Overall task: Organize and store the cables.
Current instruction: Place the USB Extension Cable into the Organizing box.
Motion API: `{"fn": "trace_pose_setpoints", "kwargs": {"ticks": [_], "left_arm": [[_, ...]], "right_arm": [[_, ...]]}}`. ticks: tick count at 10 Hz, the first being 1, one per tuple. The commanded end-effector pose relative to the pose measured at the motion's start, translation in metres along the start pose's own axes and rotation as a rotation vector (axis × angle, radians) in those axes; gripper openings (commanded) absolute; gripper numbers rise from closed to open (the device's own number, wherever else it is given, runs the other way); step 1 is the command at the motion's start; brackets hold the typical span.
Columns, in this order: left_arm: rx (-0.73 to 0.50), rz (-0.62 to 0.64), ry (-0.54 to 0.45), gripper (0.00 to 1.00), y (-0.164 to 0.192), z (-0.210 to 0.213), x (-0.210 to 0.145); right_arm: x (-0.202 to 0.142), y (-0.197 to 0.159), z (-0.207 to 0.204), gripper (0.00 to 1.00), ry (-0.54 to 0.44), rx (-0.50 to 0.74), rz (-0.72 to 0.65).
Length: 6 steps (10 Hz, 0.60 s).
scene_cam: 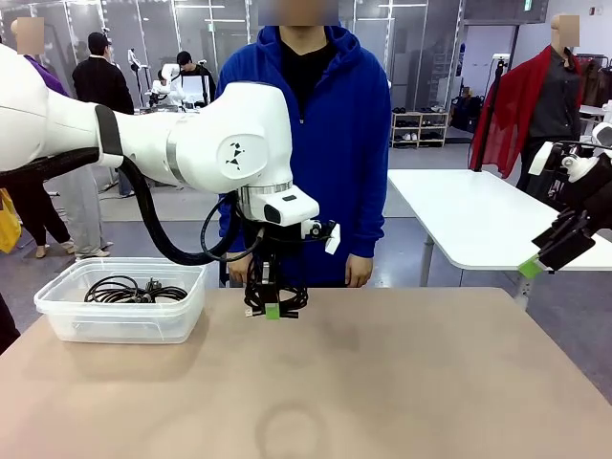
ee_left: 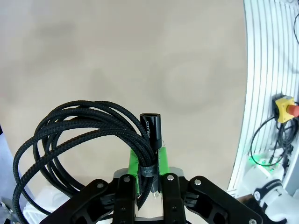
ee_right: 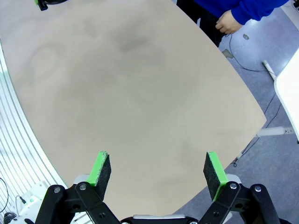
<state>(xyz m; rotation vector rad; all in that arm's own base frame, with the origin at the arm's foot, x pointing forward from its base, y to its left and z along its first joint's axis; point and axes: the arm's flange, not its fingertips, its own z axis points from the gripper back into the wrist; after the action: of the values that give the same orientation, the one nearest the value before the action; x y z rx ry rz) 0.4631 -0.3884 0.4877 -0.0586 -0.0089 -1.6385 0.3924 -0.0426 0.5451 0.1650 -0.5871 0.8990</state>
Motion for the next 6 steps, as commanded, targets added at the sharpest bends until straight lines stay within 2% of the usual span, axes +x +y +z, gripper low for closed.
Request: {"fn": "trace_pose_setpoints", "kwargs": {"ticks": [1, 2, 3, 4, 5, 6], "left_arm": [[0.019, 0.006, -0.012, 0.06, 0.000, 0.003, -0.001], [0.019, 0.006, -0.012, 0.06, 0.000, 0.003, -0.001], [0.000, 0.000, 0.000, 0.18, 0.000, 0.000, 0.000], [0.015, -0.054, 0.000, 0.18, 0.004, 0.006, -0.025], [0.101, -0.110, -0.032, 0.18, 0.014, 0.011, -0.049], [0.038, -0.150, -0.044, 0.18, 0.022, 0.013, -0.071]], "right_arm": [[0.001, 0.000, -0.001, 1.00, -0.010, 0.002, -0.010], [0.001, 0.000, -0.001, 1.00, -0.010, 0.002, -0.010], [0.001, 0.000, -0.001, 1.00, -0.010, 0.002, -0.010], [0.001, 0.000, -0.001, 1.00, -0.010, 0.002, -0.010], [0.001, 0.000, -0.001, 1.00, -0.010, 0.002, -0.010], [0.001, 0.000, -0.001, 1.00, -0.010, 0.002, -0.010]]}}
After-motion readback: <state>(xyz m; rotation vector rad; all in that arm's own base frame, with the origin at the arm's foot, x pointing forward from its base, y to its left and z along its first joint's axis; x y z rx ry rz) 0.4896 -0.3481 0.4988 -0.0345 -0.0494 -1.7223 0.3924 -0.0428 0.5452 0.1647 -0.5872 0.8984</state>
